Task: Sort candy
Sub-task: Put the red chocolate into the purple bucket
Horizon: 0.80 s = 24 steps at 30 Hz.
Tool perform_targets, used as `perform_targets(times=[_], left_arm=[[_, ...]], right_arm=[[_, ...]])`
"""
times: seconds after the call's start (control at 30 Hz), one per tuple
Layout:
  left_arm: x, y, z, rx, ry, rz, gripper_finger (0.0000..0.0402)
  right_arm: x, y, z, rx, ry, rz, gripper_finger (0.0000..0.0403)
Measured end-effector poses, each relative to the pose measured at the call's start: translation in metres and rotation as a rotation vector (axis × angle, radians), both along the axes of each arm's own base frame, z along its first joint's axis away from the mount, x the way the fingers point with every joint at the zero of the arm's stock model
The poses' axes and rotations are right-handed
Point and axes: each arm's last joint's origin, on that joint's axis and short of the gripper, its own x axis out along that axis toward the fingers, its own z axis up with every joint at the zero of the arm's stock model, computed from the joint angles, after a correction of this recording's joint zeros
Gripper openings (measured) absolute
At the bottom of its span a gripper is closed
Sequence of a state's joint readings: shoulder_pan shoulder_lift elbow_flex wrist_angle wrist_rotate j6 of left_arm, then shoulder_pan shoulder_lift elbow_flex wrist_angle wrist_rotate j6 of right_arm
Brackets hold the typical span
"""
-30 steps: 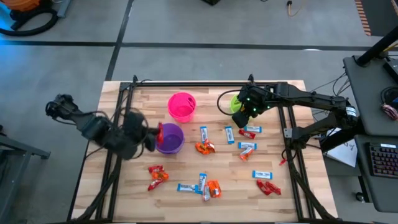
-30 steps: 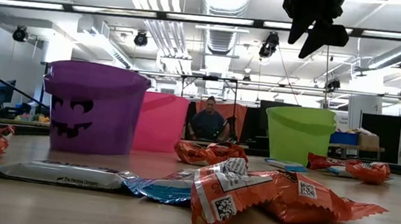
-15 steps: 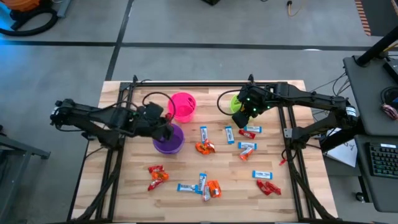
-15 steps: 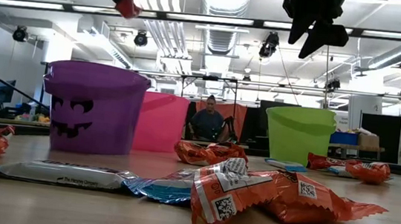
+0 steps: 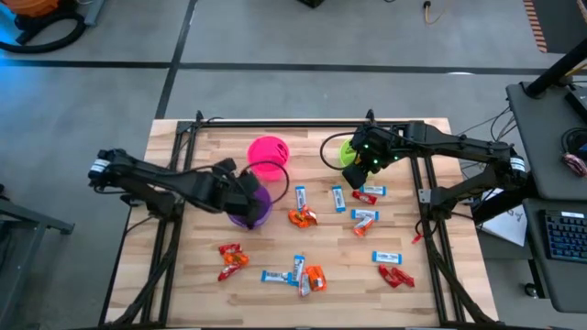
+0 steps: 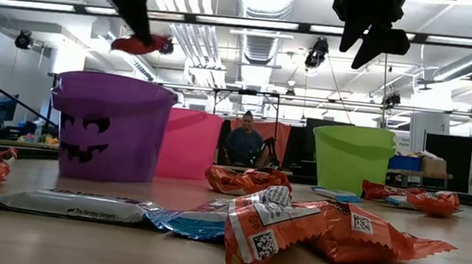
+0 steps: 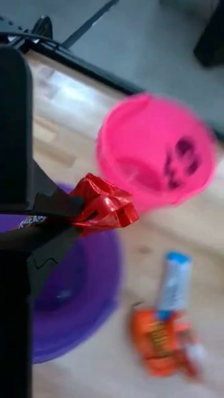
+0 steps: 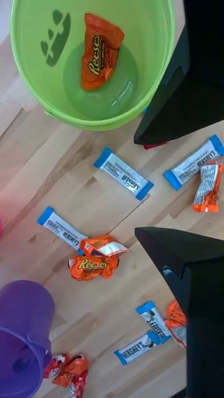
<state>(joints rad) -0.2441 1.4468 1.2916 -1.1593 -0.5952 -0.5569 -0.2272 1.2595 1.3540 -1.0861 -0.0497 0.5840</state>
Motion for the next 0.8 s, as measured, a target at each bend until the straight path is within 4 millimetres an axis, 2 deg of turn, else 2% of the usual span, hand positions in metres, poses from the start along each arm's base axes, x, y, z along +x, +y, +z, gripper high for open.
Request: perform_targets(times=[0.2, 0.3, 0.4, 0.8], left_arm=[[0.004, -0.004, -0.022, -0.084, 0.161, -0.080, 0.0002], [0.009, -0.003, -0.026, -0.121, 0.140, -0.093, 0.0002], [0.011, 0.002, -0.030, -0.178, 0.102, -0.030, 0.0002], [0.007, 0.017, -0.045, -0.370, 0.092, 0.114, 0.0002]], right_arm=[[0.000, 0.000, 0.000, -0.002, 0.000, 0.005, 0.0221], [0.000, 0.000, 0.000, -0.003, 0.000, 0.007, 0.0221], [0.000, 0.000, 0.000, -0.004, 0.000, 0.007, 0.0221], [0.000, 0.000, 0.000, -0.004, 0.000, 0.007, 0.0221]])
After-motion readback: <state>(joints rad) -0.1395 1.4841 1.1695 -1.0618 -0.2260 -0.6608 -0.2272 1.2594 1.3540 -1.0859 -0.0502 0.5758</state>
